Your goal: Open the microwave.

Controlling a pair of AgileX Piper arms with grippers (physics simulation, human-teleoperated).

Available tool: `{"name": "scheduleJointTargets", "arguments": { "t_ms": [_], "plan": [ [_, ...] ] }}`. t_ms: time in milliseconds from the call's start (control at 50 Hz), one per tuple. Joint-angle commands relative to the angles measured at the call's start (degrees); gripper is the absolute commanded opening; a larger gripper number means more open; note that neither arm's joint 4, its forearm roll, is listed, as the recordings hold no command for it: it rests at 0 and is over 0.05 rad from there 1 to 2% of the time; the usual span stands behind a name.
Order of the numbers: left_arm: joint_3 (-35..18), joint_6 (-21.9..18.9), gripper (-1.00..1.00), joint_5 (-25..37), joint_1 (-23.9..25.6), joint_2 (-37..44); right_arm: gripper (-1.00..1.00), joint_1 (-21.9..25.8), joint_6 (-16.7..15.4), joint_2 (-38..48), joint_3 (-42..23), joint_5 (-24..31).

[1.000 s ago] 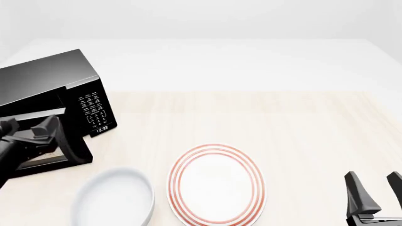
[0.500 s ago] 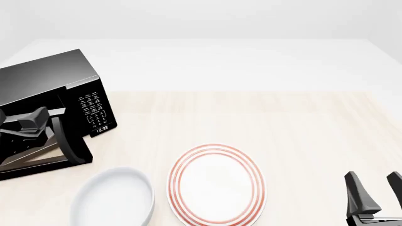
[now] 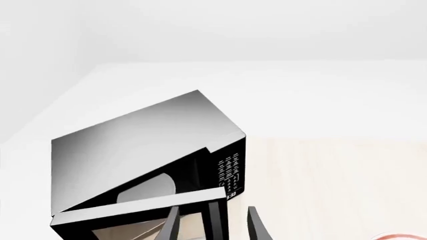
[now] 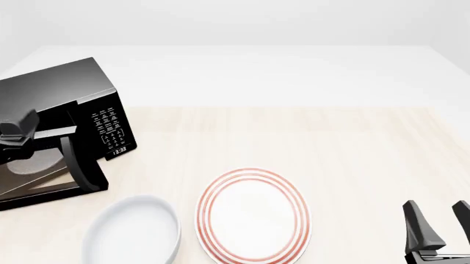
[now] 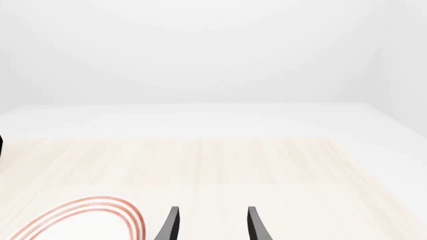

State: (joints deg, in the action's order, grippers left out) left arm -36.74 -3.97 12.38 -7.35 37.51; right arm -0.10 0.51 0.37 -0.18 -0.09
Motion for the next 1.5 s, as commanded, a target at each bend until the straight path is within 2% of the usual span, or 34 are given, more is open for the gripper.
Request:
{"name": "scheduleJointTargets", "arguments": {
  "t_ms": [20, 180, 220, 480, 700, 1180, 1300, 1380, 1400, 1420, 1440, 1500],
  "plan": [
    [-2.7, 0.1, 1.00, 2.4, 0.2, 1.1, 1.00, 0.0, 0.0, 0.0, 0.0, 0.0],
    [-3.4, -1.1, 1.00, 4.6, -0.7, 1.7, 1.00, 0.0, 0.0, 0.0, 0.0, 0.0],
    [-4.0, 0.1, 1.00, 5.3, -0.5, 1.9, 1.00, 0.0, 0.0, 0.0, 0.0, 0.0],
    [-7.7, -0.9, 1.00, 10.2, -1.9, 3.5, 1.00, 0.0, 0.0, 0.0, 0.0, 0.0],
    [-9.5, 0.2, 1.00, 13.5, -3.5, 3.8, 1.00, 0.0, 0.0, 0.0, 0.0, 0.0],
    [-21.0, -0.9, 1.00, 21.7, -2.3, 11.1, 1.00, 0.0, 0.0, 0.0, 0.0, 0.0],
    [-24.5, 1.1, 1.00, 23.7, -1.2, 13.8, 1.00, 0.0, 0.0, 0.0, 0.0, 0.0],
    [-24.7, 1.7, 1.00, 23.9, -0.5, 14.8, 1.00, 0.0, 0.0, 0.0, 0.0, 0.0],
    [-25.1, 0.4, 1.00, 24.4, -0.7, 15.1, 1.00, 0.0, 0.0, 0.0, 0.0, 0.0],
    [-25.7, 1.2, 1.00, 24.8, -0.3, 15.6, 1.00, 0.0, 0.0, 0.0, 0.0, 0.0],
    [-26.7, -0.3, 1.00, 25.9, -0.6, 16.2, 1.00, 0.0, 0.0, 0.0, 0.0, 0.0],
    [-28.1, -0.2, 1.00, 27.2, -0.7, 17.1, 1.00, 0.0, 0.0, 0.0, 0.0, 0.0]
  ]
}}
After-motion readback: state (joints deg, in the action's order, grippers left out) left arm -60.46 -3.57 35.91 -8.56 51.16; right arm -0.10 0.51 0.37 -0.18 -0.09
